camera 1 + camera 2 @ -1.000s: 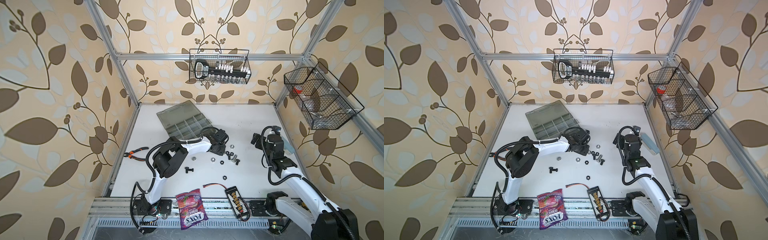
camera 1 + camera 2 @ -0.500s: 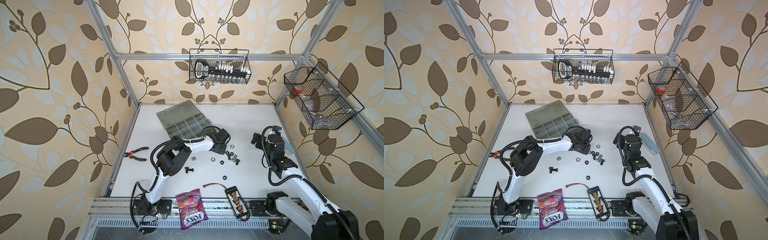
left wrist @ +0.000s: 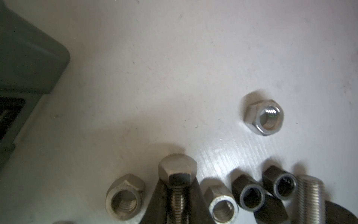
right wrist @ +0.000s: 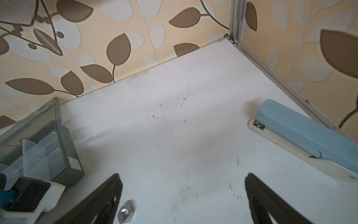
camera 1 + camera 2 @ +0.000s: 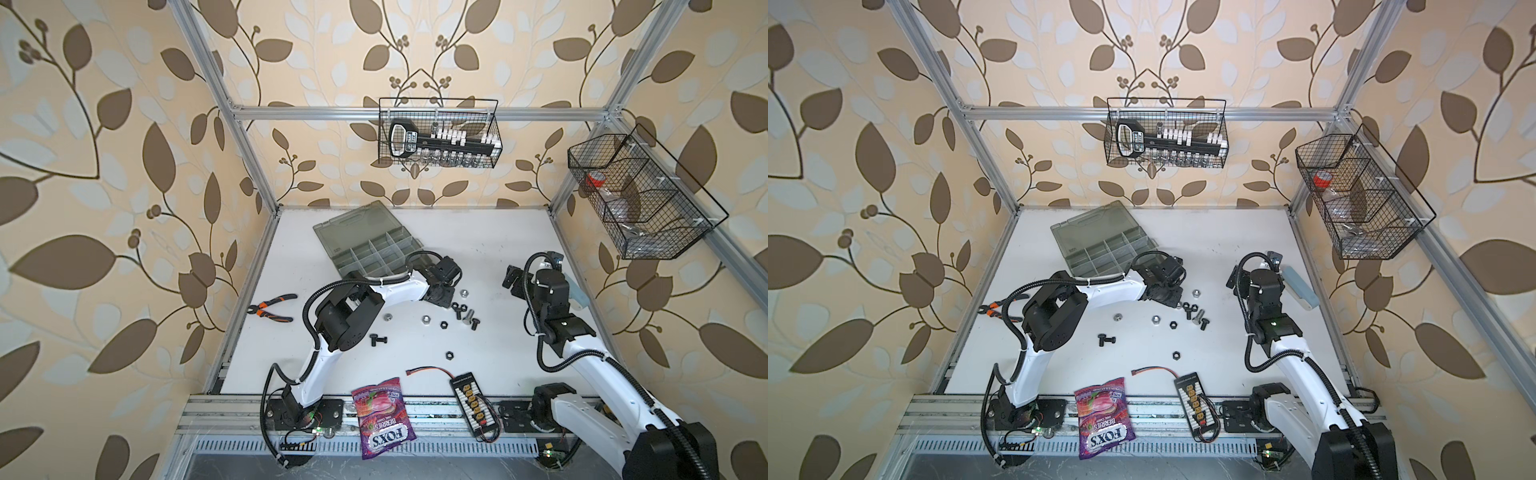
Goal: Sort the screws and nuts into containers
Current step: Pick up the screw at the center of the table, then place the screw into the container.
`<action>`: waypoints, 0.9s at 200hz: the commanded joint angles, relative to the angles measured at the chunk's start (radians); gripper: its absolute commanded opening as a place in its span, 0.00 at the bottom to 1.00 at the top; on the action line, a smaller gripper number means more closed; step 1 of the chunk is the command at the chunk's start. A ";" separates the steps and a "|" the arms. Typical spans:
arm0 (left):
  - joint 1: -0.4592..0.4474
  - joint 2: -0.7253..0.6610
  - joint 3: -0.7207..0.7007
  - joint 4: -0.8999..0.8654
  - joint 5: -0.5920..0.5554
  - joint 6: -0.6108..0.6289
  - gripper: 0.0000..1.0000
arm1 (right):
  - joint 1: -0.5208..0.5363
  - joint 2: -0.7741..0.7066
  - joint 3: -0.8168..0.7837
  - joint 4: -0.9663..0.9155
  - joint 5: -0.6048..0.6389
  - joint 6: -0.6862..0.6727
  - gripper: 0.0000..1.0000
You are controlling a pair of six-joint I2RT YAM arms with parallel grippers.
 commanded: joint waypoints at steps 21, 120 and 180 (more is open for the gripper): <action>0.000 -0.075 -0.014 -0.005 0.004 0.007 0.05 | 0.004 -0.013 -0.002 0.005 0.018 0.009 1.00; 0.026 -0.350 -0.148 -0.015 -0.207 0.052 0.04 | 0.005 0.001 0.002 0.012 0.004 0.007 1.00; 0.162 -0.498 -0.283 -0.032 -0.266 0.062 0.03 | 0.004 -0.003 0.002 0.008 0.001 0.006 1.00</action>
